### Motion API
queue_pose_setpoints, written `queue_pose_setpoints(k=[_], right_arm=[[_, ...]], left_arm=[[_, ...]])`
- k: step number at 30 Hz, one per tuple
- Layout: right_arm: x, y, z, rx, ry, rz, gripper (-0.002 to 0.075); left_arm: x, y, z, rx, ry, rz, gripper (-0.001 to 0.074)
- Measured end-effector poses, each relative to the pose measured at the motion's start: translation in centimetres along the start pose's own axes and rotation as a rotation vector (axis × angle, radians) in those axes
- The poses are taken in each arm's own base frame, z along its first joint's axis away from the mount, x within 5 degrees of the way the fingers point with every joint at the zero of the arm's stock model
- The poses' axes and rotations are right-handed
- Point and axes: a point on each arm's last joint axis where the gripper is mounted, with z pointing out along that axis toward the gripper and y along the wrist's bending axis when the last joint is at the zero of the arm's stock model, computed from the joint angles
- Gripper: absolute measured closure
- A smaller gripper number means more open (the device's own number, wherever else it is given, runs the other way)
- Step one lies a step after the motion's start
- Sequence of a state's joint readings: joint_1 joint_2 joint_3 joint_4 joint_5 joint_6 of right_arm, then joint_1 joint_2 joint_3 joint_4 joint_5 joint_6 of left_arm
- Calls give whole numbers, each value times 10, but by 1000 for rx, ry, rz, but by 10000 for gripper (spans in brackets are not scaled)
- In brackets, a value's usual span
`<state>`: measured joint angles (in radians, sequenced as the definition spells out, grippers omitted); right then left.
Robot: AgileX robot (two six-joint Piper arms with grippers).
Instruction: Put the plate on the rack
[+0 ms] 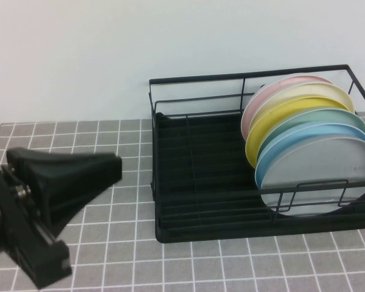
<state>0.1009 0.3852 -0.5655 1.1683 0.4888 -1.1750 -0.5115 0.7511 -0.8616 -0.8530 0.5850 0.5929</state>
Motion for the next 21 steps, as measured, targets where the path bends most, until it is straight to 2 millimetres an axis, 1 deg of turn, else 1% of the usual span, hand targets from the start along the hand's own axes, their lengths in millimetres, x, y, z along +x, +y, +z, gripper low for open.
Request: queue_pose_setpoints(k=[2,5,7,12,21], right_arm=[[16,3,-10,28,-13,9,724],[38,3,-17,83,-20,16,724],[46,2,-21,109,-29,19,724],[55,2,-21,116,-14,29,725],[56,4,-21,97,-7,32,725]], left_arm=[[-1,2,0,-18,-13,25,735],[-2,5,3,-37,-20,41,735],[-4,7,5,-52,-34,42,735],[-5,9,6,-65,-47,40,735],[-5,9,6,-64,-46,39,735]])
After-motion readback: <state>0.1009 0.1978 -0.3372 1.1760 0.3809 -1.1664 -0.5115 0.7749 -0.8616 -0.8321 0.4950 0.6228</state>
